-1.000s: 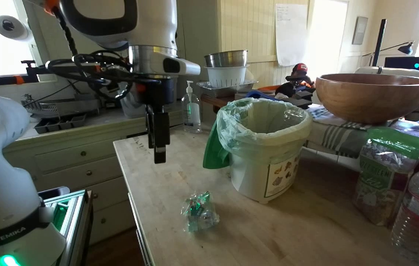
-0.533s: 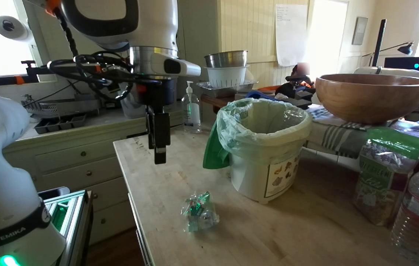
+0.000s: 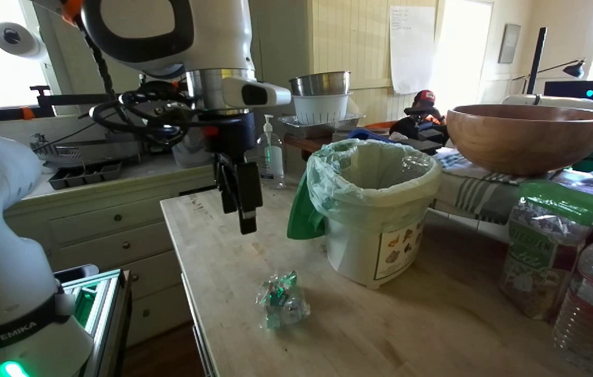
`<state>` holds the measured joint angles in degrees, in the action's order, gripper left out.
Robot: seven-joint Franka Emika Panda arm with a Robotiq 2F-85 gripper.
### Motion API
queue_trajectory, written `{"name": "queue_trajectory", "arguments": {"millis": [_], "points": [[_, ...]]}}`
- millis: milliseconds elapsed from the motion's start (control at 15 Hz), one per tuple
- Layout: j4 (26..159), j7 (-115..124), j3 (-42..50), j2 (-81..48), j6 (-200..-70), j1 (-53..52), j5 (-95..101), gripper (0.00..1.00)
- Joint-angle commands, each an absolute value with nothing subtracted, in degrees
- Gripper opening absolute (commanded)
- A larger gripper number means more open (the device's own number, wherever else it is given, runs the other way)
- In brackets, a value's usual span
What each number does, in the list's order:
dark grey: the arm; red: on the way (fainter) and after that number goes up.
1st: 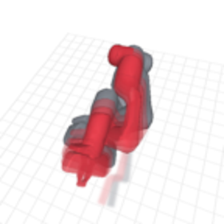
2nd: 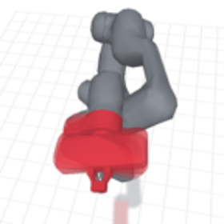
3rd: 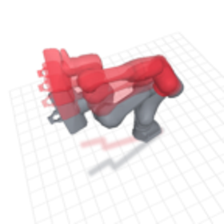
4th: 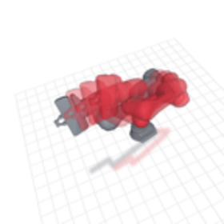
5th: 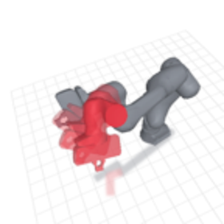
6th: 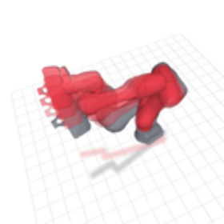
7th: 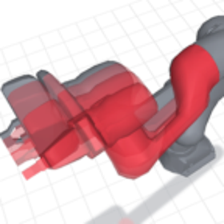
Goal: Close the lid on the bin
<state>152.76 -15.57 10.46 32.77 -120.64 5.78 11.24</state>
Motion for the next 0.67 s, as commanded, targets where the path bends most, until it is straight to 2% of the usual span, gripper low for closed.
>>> {"name": "queue_trajectory", "arguments": {"millis": [0, 467, 533, 600], "points": [[156.3, -23.0, 13.7, 32.4, -129.5, 4.0, 9.1, 1.0], [157.7, -47.8, 25.1, 29.9, -137.8, -4.8, -6.4, 1.0], [157.7, -42.0, 20.4, 30.8, -135.9, -0.8, -3.0, 1.0], [157.6, -43.5, 21.0, 30.6, -136.0, -1.1, -3.9, 1.0]]}}
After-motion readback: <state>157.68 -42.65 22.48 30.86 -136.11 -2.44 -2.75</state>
